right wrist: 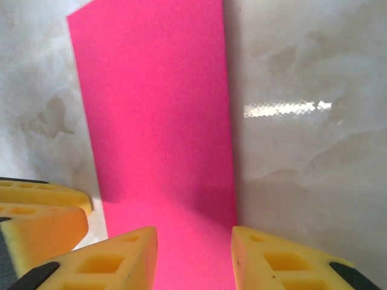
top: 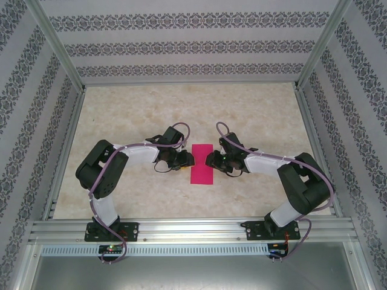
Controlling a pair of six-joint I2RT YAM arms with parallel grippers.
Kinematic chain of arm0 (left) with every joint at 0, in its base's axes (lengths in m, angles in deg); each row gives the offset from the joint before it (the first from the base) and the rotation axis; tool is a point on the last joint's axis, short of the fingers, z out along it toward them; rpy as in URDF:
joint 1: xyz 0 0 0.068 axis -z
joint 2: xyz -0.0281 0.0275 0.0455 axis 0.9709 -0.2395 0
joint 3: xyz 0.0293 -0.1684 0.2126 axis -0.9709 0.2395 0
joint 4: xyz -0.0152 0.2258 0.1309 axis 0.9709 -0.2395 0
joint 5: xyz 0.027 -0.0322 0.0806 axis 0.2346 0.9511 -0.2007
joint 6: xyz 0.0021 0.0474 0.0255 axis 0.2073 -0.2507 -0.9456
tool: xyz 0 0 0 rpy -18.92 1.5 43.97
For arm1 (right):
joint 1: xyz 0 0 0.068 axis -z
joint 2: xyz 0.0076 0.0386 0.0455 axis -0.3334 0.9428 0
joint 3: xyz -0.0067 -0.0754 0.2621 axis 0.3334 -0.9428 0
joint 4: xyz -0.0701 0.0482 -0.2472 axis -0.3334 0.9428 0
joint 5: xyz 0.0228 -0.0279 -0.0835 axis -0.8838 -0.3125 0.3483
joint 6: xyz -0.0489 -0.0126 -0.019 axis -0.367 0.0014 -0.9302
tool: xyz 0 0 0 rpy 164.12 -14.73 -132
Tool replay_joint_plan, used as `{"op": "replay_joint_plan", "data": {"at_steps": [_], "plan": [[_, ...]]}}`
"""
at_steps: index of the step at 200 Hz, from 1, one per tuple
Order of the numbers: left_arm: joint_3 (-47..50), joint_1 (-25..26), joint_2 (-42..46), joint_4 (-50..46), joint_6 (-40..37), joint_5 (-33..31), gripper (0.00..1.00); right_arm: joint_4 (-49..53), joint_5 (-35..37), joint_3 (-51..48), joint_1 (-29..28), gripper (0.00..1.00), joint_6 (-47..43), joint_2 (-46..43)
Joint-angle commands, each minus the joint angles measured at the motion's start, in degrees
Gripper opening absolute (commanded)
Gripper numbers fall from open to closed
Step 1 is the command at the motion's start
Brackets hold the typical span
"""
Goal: Fold a paper plane with a square sheet of paper (pick it up from the middle)
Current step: Fold the triangle a second time at the center of the table.
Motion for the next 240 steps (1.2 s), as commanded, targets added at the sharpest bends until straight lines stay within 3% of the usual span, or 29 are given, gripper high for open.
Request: {"op": "replay_joint_plan", "data": {"at_steps": [1,67,134,240], "plan": [[0.3,0.4,-0.8,2.0,0.4,1.1,0.34,-0.8,-0.3,-0.1,0.6,0.38,-0.2,1.4],[0.0,0.7,-1.2,1.5,0.0,1.9,0.35,-1.5,-0.2,-1.0,0.6,0.37,0.3,2.1],[-0.5,1.0,-3.0,4.9,1.7,6.6,0.34,-1.4,0.0,-1.2,0.7,0.37,0.6,2.4],[-0.5,1.1,-0.8,4.7,1.2,5.9,0.29,-1.7,0.1,-1.6,0.6,0.37,0.8,2.5]]}}
